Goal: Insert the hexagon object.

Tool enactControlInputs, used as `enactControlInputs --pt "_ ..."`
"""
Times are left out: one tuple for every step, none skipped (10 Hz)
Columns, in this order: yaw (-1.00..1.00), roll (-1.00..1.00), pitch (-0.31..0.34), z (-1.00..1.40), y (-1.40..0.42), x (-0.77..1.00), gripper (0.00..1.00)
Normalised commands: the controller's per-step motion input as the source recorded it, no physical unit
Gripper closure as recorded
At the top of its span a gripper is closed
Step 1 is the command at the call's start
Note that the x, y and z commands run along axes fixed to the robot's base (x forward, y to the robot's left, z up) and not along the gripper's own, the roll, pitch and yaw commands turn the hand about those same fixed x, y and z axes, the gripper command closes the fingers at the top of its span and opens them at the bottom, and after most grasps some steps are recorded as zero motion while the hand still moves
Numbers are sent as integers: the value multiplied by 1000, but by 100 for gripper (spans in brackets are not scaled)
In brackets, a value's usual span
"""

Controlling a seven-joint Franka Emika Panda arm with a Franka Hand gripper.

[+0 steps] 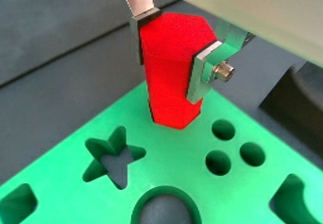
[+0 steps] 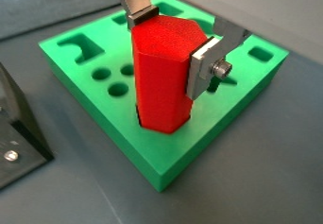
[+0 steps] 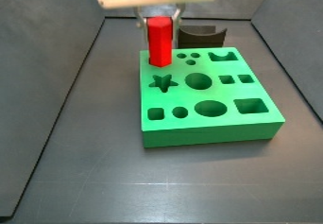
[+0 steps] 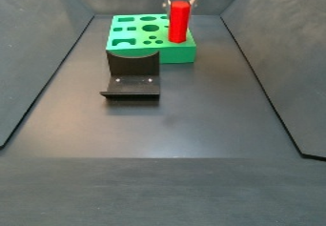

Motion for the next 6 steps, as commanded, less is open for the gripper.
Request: enactControlInputs --pt "0 -141 -79 -434 0 -6 100" --pt "0 0 -96 -580 0 -37 100" --pt "0 0 -27 -363 0 0 100" --pt "0 -73 -11 -37 0 0 100" --pt "0 -7 0 0 0 0 100" --pt "0 0 3 0 0 0 100"
